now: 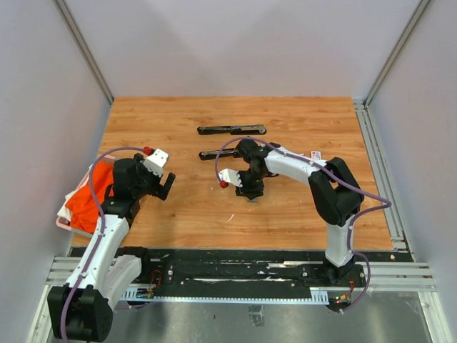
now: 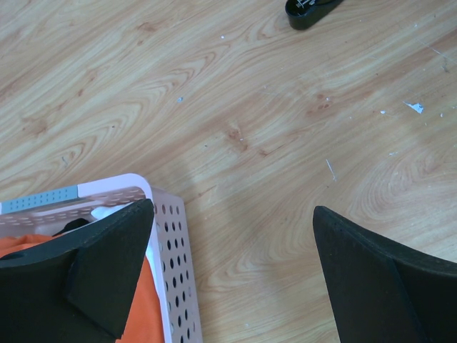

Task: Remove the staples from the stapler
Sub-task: Pick up the staple from the center of the board.

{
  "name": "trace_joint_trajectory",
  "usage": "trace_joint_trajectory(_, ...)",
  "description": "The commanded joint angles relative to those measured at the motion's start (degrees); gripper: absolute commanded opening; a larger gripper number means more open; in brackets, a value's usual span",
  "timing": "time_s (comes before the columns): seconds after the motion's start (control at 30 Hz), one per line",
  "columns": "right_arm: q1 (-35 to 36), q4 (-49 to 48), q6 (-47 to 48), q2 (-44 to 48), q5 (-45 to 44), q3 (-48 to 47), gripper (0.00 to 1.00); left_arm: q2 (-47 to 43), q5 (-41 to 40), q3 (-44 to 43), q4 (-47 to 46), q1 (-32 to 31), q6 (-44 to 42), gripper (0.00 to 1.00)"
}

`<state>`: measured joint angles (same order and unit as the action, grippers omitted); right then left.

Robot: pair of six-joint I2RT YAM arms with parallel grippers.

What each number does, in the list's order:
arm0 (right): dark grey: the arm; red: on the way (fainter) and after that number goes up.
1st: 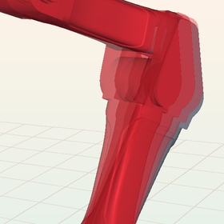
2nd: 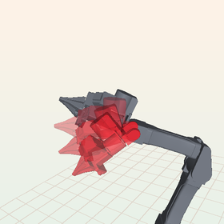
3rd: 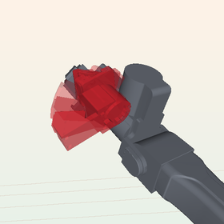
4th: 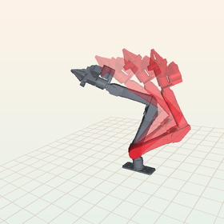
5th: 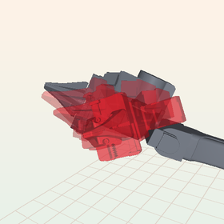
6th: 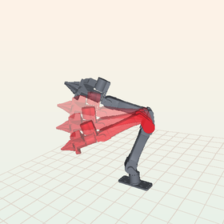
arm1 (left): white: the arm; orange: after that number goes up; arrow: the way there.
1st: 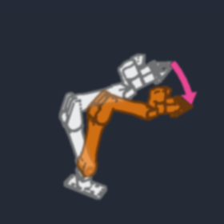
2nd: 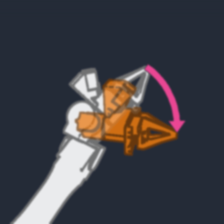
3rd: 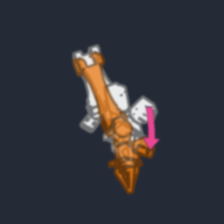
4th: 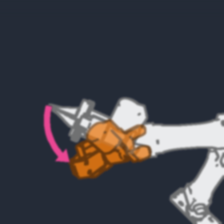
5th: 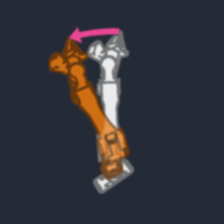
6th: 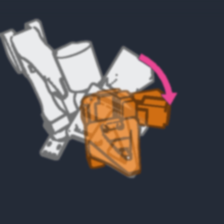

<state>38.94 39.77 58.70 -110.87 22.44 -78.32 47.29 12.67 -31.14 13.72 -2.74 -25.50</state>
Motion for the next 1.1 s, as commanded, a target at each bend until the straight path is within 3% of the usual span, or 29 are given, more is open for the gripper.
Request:
trace_joint_trajectory(0.0,-0.66,2.48,-0.49,-1.15,-0.39,-0.95,0.43,-0.44,0.41,0.2,-1.35,0.37,-0.35,0.98)
trace_joint_trajectory(0.4,-0.62,4.05,-0.62,-3.06,-1.65,-2.14,0.3,-0.71,0.33,0.19,-1.32,0.37,-0.43,0.98)
trace_joint_trajectory(0.67,-0.77,7.56,-0.07,-6.39,-1.65,-4.71,0.01,-0.96,0.2,0.2,-1.26,0.37,-0.48,0.98)
trace_joint_trajectory(1.07,-3.86,8.66,0.25,-2.98,1.12,-6.4,0.0,-0.75,0.26,0.25,-1.23,0.37,-0.53,0.98)
